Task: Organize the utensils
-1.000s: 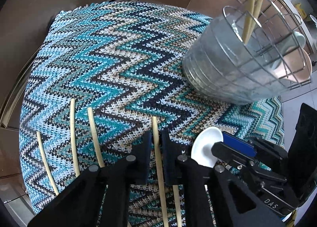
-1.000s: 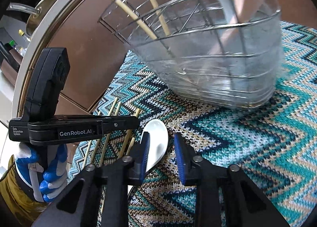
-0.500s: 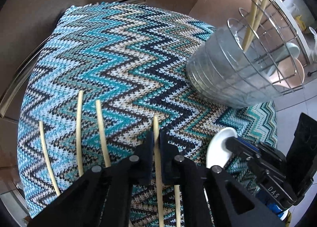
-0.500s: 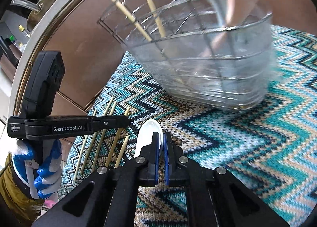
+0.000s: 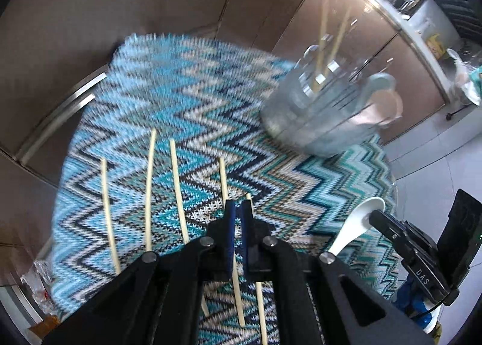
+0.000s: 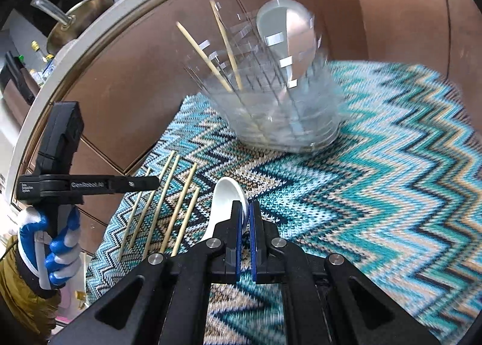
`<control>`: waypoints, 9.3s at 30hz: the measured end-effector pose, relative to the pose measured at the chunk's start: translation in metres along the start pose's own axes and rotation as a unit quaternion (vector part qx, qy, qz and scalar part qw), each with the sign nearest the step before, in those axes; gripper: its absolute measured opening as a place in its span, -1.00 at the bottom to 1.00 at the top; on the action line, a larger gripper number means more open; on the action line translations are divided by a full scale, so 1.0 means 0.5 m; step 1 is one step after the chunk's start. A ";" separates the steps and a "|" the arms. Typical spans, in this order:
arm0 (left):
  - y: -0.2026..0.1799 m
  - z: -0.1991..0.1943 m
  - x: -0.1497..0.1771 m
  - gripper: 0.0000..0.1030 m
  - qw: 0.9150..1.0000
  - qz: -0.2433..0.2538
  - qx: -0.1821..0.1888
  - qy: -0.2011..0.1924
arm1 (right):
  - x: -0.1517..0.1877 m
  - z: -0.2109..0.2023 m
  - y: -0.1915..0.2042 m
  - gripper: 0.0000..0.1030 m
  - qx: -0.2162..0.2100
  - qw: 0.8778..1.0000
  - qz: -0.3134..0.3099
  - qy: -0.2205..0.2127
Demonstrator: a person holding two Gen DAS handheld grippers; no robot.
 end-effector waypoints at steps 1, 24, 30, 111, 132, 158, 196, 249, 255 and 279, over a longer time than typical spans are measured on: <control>-0.004 -0.011 -0.003 -0.94 1.000 0.001 0.002 -0.005 | -0.006 -0.021 0.007 -0.91 0.006 1.000 -0.008 -0.009; 0.004 0.151 0.000 -0.66 0.998 -0.015 -0.023 0.057 | -0.014 -0.067 -0.003 -0.91 -0.001 0.999 -0.007 -0.051; 0.005 0.175 0.004 -0.79 0.997 -0.008 -0.031 0.071 | -0.012 -0.054 -0.007 -0.91 -0.005 0.999 -0.004 -0.049; -0.199 -0.075 -0.292 -0.31 0.926 0.023 -0.023 -0.376 | -0.270 -0.109 0.031 -0.39 0.164 0.941 -0.153 -0.252; -0.059 -0.465 -0.145 -0.12 0.899 0.047 -0.098 -0.424 | -0.206 -0.386 0.132 0.99 0.180 0.920 -0.115 -0.329; 0.075 -0.475 -0.034 0.07 0.938 0.020 -0.092 -0.333 | -0.130 -0.382 0.251 0.99 0.122 0.944 -0.124 -0.281; 0.164 0.093 -0.036 -0.43 0.998 0.016 -0.062 -0.013 | 0.021 0.152 0.161 -0.30 0.031 0.994 -0.056 0.089; -0.057 -0.266 0.077 -0.91 0.956 0.103 -0.109 -0.253 | 0.018 -0.183 0.293 -0.90 0.005 0.991 -0.112 -0.079; -0.113 -0.330 0.108 -0.91 0.942 0.126 -0.115 -0.289 | 0.029 -0.254 0.302 -0.90 0.007 0.987 -0.119 -0.111; -0.191 -0.393 0.157 -0.91 0.932 0.142 -0.110 -0.316 | 0.055 -0.404 0.234 -0.90 0.010 0.979 -0.090 -0.185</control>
Point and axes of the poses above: each gripper's, at about its wrist camera, not at the fingertips, and z roughly the way its jaws point, y to its left, x to its underside, the point moved 8 cm from there along z, roughly the way its jaws point, and after that the axes turned 6 degrees about -y, right-handed, at the moved point
